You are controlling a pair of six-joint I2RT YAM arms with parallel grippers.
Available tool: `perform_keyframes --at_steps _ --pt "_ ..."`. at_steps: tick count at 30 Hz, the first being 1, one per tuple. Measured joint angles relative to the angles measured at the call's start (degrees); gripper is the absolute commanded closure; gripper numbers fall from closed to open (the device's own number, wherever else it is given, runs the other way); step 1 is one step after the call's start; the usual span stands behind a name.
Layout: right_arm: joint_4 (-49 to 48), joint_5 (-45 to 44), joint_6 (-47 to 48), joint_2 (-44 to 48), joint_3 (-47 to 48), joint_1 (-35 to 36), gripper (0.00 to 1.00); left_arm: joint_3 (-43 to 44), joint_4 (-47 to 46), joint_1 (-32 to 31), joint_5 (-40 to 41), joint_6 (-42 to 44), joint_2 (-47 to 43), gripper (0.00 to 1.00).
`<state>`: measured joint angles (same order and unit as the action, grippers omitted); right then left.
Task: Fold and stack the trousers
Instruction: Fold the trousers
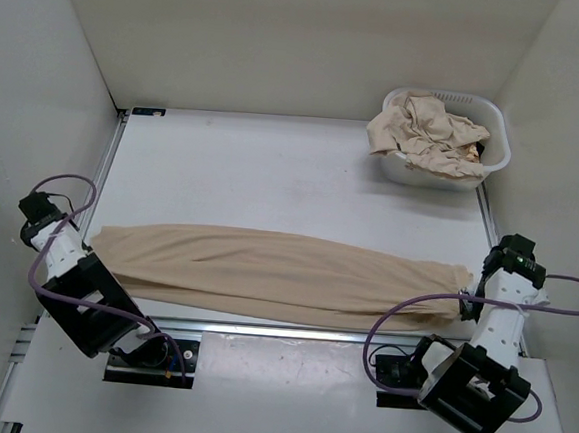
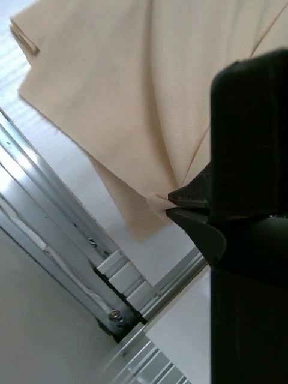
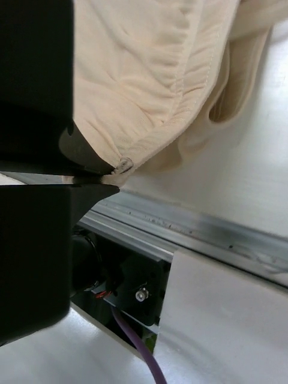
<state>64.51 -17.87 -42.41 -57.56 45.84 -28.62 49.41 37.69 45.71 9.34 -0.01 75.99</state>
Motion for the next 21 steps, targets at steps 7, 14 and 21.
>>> perform_keyframes --at_steps 7,14,21 --pt "-0.4 -2.4 -1.5 -1.9 -3.3 -0.9 0.19 -3.0 0.0 0.9 1.5 0.2 0.9 0.53" --pt "-1.8 -2.9 3.0 -5.6 3.6 1.0 0.19 -0.4 0.7 1.4 1.9 0.1 1.9 0.42" --pt "-3.5 -7.1 0.8 -8.7 9.2 25.2 0.37 3.5 1.5 -8.7 0.6 0.0 -1.5 0.42"
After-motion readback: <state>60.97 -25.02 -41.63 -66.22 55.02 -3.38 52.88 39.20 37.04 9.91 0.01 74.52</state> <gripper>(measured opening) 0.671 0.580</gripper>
